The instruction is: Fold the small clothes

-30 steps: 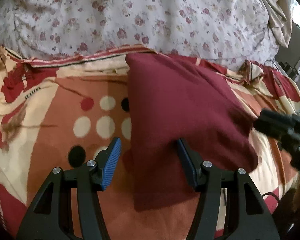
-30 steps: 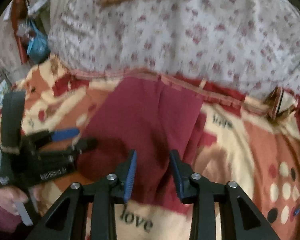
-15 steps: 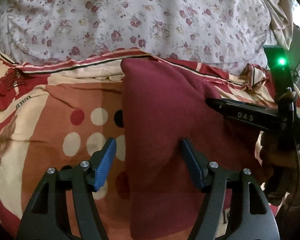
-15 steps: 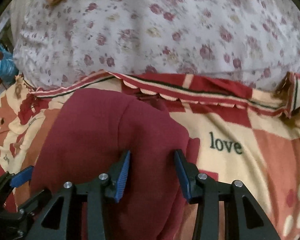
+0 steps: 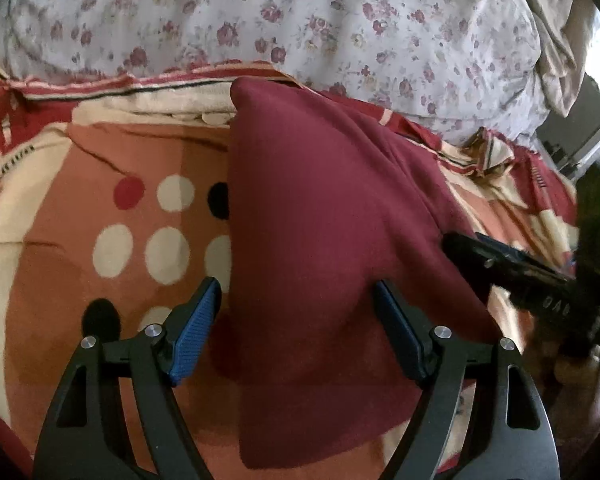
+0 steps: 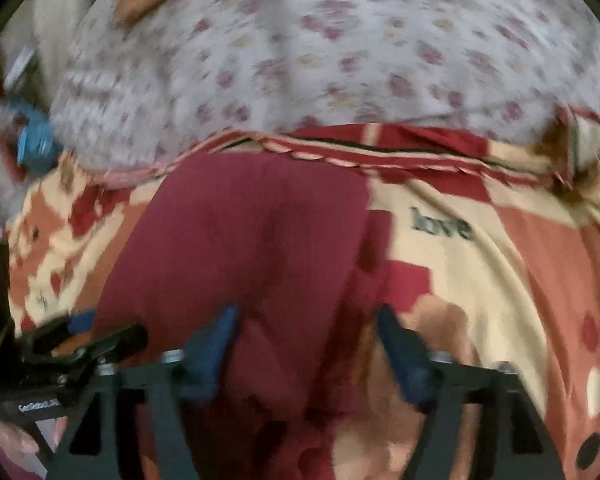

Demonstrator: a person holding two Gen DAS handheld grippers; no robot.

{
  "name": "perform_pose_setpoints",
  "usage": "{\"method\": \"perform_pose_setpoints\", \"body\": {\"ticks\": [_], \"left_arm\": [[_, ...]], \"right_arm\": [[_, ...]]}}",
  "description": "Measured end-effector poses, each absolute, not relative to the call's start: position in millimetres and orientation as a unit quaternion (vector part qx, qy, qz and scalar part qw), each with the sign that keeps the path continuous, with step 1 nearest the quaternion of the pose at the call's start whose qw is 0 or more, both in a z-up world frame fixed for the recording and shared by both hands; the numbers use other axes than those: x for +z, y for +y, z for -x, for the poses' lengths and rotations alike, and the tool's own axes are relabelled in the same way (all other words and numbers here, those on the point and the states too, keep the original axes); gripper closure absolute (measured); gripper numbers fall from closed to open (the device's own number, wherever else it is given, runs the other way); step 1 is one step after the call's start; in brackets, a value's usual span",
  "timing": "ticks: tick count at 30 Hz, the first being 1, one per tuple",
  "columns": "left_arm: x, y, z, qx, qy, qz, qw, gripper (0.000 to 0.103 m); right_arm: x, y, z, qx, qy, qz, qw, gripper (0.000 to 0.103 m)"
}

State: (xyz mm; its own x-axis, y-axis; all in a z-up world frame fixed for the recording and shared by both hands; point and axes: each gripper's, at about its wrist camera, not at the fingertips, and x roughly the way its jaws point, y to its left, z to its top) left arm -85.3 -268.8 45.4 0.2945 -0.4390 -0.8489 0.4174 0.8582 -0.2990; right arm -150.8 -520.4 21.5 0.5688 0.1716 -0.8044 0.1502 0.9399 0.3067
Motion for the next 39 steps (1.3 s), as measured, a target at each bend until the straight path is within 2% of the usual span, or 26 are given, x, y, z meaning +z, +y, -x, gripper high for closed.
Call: {"method": "perform_pose_setpoints", "body": {"ticks": [4, 7, 13, 14, 15, 16, 20, 22, 26, 30, 35, 39], "left_arm": [[45.0, -260.5, 76.2, -0.280, 0.539, 0.032, 0.794, 0.023], [35.9, -262.8, 66.5, -0.290, 0.556, 0.057, 0.777, 0.017], [25.2, -272.9, 56.3, -0.313, 0.564, 0.075, 0.761, 0.013], [25.7, -274.4, 55.5, -0.317, 0.564, 0.072, 0.759, 0.014], [26.9, -276.0, 55.2, -0.324, 0.564, 0.070, 0.757, 0.018], [29.1, -277.0, 55.9, -0.324, 0.562, 0.063, 0.758, 0.022], [44.7, -268.4, 65.8, -0.324, 0.548, 0.050, 0.770, 0.043], [57.6, -258.6, 76.6, -0.330, 0.545, 0.054, 0.769, 0.043], [83.5, -230.1, 107.6, -0.331, 0.538, 0.047, 0.774, 0.043], [85.7, -199.3, 139.5, -0.306, 0.552, 0.046, 0.774, 0.043], [61.1, -175.5, 166.8, -0.267, 0.562, 0.047, 0.781, 0.040], [71.3, -168.2, 168.4, -0.256, 0.552, 0.061, 0.791, 0.040]], "right_arm": [[17.5, -545.5, 160.9, 0.035, 0.446, -0.237, 0.863, 0.019], [6.1, -549.9, 153.5, 0.065, 0.447, -0.271, 0.850, 0.018], [-18.5, -544.4, 125.8, 0.122, 0.444, -0.311, 0.831, 0.012], [-18.5, -542.1, 123.5, 0.123, 0.443, -0.307, 0.833, 0.016], [-16.7, -538.0, 121.2, 0.124, 0.443, -0.298, 0.836, 0.025], [-14.8, -533.0, 119.6, 0.134, 0.447, -0.292, 0.835, 0.042], [8.3, -514.6, 126.8, 0.140, 0.451, -0.245, 0.847, 0.050], [23.9, -510.4, 135.7, 0.161, 0.441, -0.264, 0.843, 0.051], [52.4, -484.7, 157.8, 0.198, 0.442, -0.248, 0.839, 0.051], [49.5, -456.5, 179.3, 0.226, 0.466, -0.253, 0.817, 0.051], [12.4, -432.3, 204.3, 0.181, 0.521, -0.207, 0.808, 0.036], [27.8, -455.0, 217.7, 0.150, 0.502, -0.241, 0.817, 0.032]]}}
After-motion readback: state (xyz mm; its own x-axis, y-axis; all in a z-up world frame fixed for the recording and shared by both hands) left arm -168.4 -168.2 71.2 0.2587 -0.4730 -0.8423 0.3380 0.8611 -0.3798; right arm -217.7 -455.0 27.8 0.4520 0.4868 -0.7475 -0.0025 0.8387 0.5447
